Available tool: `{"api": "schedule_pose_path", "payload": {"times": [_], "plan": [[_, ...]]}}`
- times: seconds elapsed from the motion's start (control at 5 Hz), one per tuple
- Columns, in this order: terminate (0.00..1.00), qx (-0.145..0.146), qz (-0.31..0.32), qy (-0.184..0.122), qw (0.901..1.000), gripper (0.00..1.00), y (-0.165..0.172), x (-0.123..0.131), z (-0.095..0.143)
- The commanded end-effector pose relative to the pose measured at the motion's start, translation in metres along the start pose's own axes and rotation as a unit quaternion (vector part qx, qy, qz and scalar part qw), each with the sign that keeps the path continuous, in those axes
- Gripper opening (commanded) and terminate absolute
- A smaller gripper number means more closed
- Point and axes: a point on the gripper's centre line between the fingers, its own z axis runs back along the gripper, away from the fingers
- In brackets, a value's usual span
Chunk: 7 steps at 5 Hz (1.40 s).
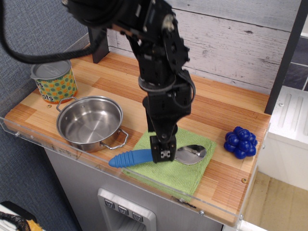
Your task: Place the blue spoon on the green rag.
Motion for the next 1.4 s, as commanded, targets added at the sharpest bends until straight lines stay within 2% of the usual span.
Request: {"api": "schedule_pose_path", "payload": {"times": [0.0,0.2,0.4,0.6,0.8,1.0,1.2], "plan": [[0.00,0.028,0.018,0.025,0.9991,1.00,0.023,-0.002,0.054],[0.00,0.046,0.071,-0.004,0.9964,1.00,0.038,-0.007,0.068],[0.00,0.034,0.131,-0.013,0.9908,1.00,0.058,-0.016,0.071],[0.00,0.038,0.194,0.001,0.9803,1.00,0.078,-0.036,0.075],[0.00,0.047,0.247,0.043,0.9670,1.00,0.099,-0.075,0.074],[0.00,0.059,0.298,0.066,0.9506,1.00,0.113,-0.107,0.072],[1.00,0.051,0.349,0.071,0.9331,1.00,0.119,-0.141,0.072]]}}
